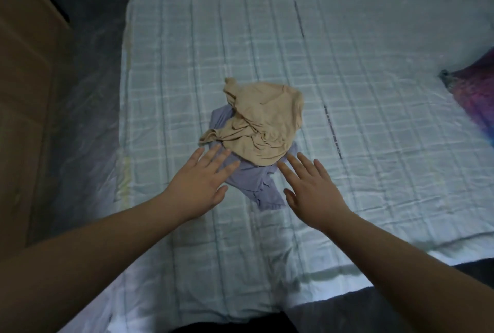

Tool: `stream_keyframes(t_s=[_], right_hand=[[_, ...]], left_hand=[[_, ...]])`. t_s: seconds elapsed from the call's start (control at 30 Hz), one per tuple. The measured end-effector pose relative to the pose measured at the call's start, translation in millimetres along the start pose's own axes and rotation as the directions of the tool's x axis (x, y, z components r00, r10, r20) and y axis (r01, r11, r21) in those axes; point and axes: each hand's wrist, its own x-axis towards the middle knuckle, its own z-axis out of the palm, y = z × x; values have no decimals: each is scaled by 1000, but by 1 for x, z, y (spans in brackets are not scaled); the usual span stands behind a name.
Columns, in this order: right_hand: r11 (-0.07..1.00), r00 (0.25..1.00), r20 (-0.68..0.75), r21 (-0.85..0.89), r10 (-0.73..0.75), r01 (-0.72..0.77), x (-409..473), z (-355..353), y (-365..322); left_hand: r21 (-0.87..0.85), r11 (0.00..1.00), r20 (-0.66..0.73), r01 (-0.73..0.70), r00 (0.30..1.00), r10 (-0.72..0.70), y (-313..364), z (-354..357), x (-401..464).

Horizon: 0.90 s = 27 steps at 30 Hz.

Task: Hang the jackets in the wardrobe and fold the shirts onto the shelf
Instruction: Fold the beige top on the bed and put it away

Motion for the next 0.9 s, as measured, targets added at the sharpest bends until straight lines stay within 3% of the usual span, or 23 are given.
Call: stream_keyframes(t_s=[0.1,0.33,0.53,0.73,0.9], right_hand=[[999,999,13,45,-31,31,39,31,23],[990,993,88,128,-74,62,146,133,56],[993,983,155,82,-98,86,202,179,87],[973,989,-66,177,-135,145,187,179,89],[920,960,-211,309,-182,243,143,153,80]], left_hand=[[11,1000,15,10,1000,-10,-14,37,24],[-62,968,122,242,965,-233,0,133,87],[-150,924,120,353,934,-337,25,178,146],[-236,871,202,431,898,-390,45,179,153],[-340,844,94,414,908,-407,73,145,144]])
